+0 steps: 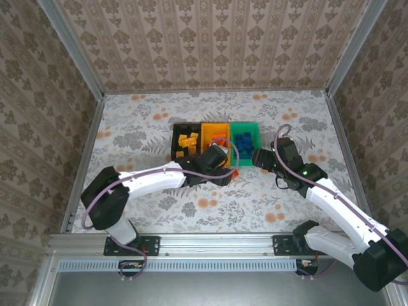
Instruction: Sort the legos into containers by color
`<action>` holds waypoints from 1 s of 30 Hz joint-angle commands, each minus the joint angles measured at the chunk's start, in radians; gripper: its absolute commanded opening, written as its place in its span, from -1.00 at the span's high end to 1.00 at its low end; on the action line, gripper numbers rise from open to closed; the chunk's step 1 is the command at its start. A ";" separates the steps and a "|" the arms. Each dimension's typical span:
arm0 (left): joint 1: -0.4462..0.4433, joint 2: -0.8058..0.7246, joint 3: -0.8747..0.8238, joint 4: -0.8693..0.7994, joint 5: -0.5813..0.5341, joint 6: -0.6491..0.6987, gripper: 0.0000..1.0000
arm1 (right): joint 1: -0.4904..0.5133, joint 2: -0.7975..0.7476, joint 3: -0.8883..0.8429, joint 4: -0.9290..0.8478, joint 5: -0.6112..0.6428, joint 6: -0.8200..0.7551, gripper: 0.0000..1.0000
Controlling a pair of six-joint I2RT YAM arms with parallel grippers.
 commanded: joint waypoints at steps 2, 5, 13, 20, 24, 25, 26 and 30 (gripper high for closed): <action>-0.006 0.048 -0.006 0.102 -0.062 -0.004 -0.41 | -0.005 -0.003 0.006 0.003 -0.008 0.011 -0.59; 0.000 0.090 0.012 0.113 -0.089 0.003 -0.36 | -0.006 -0.015 0.006 -0.006 -0.004 0.008 -0.59; 0.022 0.153 0.030 0.108 -0.100 -0.010 -0.26 | -0.008 -0.034 0.006 -0.012 0.001 0.000 -0.59; 0.032 0.174 0.030 0.120 -0.111 -0.012 -0.04 | -0.007 -0.031 0.002 -0.001 -0.006 0.000 -0.59; 0.035 0.179 0.032 0.132 -0.095 -0.013 0.15 | -0.009 -0.032 0.000 -0.001 -0.006 -0.002 -0.59; 0.034 0.180 0.035 0.134 -0.088 -0.012 0.19 | -0.009 -0.034 0.000 -0.003 -0.006 -0.003 -0.59; 0.034 0.180 0.034 0.135 -0.084 -0.012 0.23 | -0.009 -0.033 0.000 -0.003 -0.005 -0.003 -0.59; 0.029 0.163 0.022 0.129 -0.075 -0.024 0.38 | -0.011 -0.034 0.002 -0.004 -0.004 -0.004 -0.59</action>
